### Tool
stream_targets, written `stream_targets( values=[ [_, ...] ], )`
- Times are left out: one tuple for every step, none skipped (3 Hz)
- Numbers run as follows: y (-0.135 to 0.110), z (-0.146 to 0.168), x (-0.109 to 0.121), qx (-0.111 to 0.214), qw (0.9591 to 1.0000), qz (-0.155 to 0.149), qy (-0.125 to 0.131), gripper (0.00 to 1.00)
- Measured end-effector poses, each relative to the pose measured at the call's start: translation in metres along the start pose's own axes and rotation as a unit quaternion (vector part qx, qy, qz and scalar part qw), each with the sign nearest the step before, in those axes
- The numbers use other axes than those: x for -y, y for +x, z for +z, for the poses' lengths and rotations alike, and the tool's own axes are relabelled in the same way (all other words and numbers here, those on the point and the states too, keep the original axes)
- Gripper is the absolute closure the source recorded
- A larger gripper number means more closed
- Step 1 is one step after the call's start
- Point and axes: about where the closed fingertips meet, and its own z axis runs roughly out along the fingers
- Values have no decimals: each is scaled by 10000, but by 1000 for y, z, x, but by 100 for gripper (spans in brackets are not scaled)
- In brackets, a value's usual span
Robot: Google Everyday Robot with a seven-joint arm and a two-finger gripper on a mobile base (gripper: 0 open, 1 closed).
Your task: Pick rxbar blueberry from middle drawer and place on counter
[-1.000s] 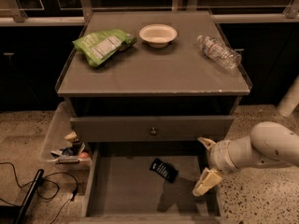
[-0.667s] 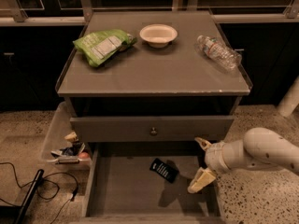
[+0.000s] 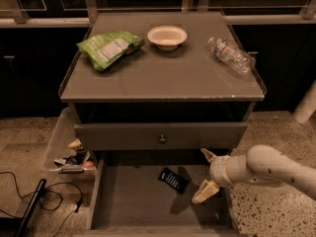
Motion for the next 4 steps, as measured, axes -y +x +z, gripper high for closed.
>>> stream_targets(
  values=[
    [18, 29, 1, 44, 9999, -15, -119, 0],
    [33, 55, 1, 73, 9996, -140, -213, 0],
    [40, 75, 1, 113, 9992, -249, -288, 0],
    [46, 93, 1, 151, 9989, -274, -338, 0]
  ],
)
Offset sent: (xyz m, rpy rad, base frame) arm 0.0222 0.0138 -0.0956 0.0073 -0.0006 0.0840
